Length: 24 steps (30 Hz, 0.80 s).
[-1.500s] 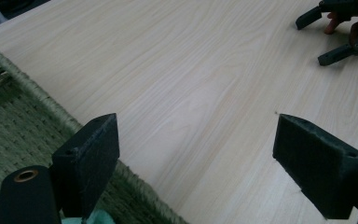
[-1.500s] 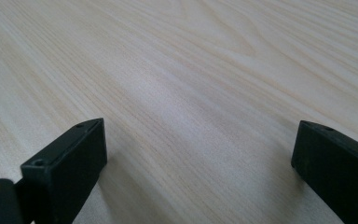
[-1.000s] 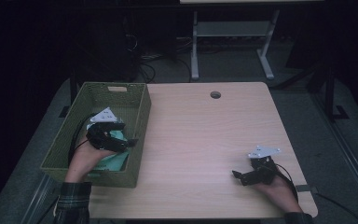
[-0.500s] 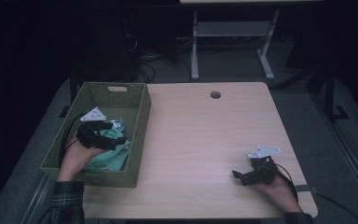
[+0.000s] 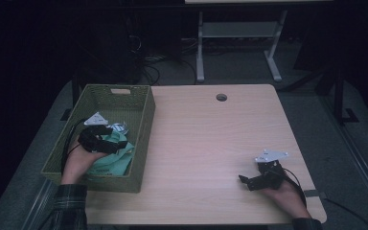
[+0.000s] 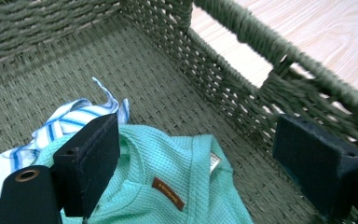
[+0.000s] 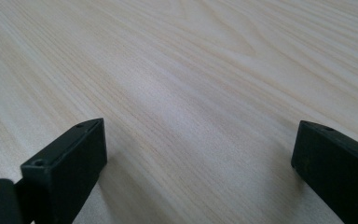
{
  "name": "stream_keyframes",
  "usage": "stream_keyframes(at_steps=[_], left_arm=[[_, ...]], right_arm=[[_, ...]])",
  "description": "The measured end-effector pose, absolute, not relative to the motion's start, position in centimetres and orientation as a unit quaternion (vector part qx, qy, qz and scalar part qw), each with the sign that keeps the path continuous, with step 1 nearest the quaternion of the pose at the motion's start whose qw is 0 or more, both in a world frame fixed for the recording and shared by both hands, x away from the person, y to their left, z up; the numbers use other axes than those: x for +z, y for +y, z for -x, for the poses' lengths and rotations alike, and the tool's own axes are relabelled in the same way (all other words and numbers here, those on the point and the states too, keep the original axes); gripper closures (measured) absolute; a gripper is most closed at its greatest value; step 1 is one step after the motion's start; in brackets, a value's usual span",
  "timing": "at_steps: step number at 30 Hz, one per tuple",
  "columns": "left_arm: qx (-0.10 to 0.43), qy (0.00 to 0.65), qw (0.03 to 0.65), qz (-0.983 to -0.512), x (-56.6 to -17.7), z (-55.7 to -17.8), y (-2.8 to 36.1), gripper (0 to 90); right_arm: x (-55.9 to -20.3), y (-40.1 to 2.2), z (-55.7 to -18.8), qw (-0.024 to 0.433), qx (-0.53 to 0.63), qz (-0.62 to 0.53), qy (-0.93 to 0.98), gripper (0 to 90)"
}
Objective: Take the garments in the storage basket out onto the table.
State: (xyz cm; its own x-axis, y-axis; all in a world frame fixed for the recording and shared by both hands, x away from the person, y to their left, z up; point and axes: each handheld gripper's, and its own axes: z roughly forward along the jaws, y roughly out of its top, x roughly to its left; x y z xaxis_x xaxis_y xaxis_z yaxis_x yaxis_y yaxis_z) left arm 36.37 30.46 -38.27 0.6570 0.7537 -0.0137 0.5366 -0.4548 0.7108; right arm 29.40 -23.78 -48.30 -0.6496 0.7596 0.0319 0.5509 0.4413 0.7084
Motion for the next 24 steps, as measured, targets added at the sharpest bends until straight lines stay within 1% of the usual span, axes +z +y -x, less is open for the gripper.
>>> stream_keyframes(at_steps=[8, 15, 18, 24], left_arm=[[0.148, 0.387, 0.332, -0.847, -39.4, -37.0, 29.9, 14.5], [0.132, 0.400, 0.293, -0.858, -40.3, -37.7, 29.5, 14.6], [0.123, 0.411, 0.282, -0.859, -40.5, -38.2, 29.5, 19.8], [0.101, 0.427, 0.257, -0.861, -41.3, -39.0, 29.3, 19.8]], right_arm=[[-48.3, -23.8, -29.4, 0.147, 0.355, -0.392, 0.836, 3.0], [-48.3, -23.8, -29.4, 0.147, 0.355, -0.392, 0.836, 3.0], [-48.3, -23.8, -29.4, 0.147, 0.355, -0.392, 0.836, 3.0], [-48.3, -23.8, -29.4, 0.147, 0.355, -0.391, 0.836, 3.0]])
